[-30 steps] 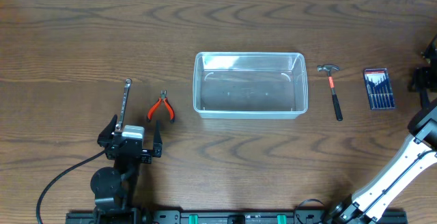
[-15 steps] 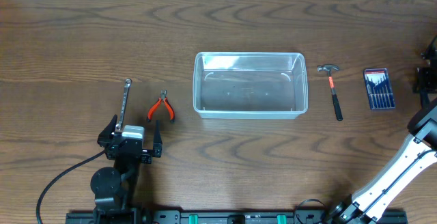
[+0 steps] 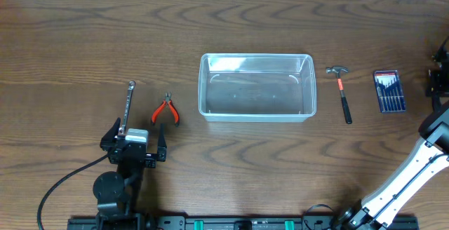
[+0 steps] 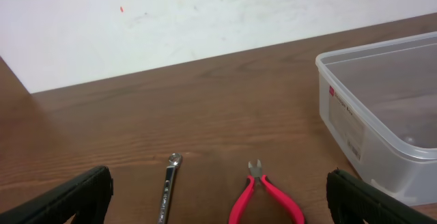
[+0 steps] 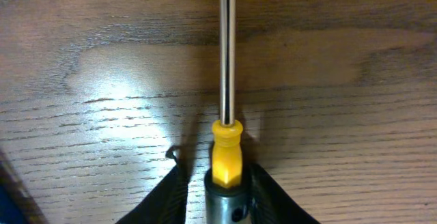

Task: Pack container
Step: 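Lower the right gripper and close it on the yellow screwdriver handle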

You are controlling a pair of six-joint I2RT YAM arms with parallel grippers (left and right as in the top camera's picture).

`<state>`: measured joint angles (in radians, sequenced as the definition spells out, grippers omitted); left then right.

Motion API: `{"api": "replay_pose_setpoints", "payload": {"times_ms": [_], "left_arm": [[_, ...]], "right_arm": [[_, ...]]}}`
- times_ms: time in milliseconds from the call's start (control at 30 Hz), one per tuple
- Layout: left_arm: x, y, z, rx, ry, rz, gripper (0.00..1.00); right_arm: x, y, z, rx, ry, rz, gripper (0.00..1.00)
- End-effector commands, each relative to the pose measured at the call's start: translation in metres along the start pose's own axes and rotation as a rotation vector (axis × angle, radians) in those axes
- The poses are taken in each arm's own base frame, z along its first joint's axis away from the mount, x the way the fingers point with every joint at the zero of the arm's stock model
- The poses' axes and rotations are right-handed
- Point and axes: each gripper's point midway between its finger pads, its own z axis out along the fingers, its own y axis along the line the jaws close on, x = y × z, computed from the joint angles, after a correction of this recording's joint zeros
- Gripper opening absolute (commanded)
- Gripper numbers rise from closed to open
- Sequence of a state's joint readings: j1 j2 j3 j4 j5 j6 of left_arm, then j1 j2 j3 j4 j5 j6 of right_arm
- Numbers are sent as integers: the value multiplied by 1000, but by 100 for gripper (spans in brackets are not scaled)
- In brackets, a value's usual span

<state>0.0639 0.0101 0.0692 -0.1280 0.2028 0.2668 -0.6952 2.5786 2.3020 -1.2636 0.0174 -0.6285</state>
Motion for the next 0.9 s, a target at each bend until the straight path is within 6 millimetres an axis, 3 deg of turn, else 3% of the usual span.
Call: {"api": "replay_pose_setpoints", "payload": {"times_ms": [0,867], "left_arm": [[15,-1,3,-3,32,4,98],[15,-1,3,-3,32,4,98]], "right_arm": [[0,-4,7,-1,5,14,27],[-2,-5,3,6,-1,27,2]]}}
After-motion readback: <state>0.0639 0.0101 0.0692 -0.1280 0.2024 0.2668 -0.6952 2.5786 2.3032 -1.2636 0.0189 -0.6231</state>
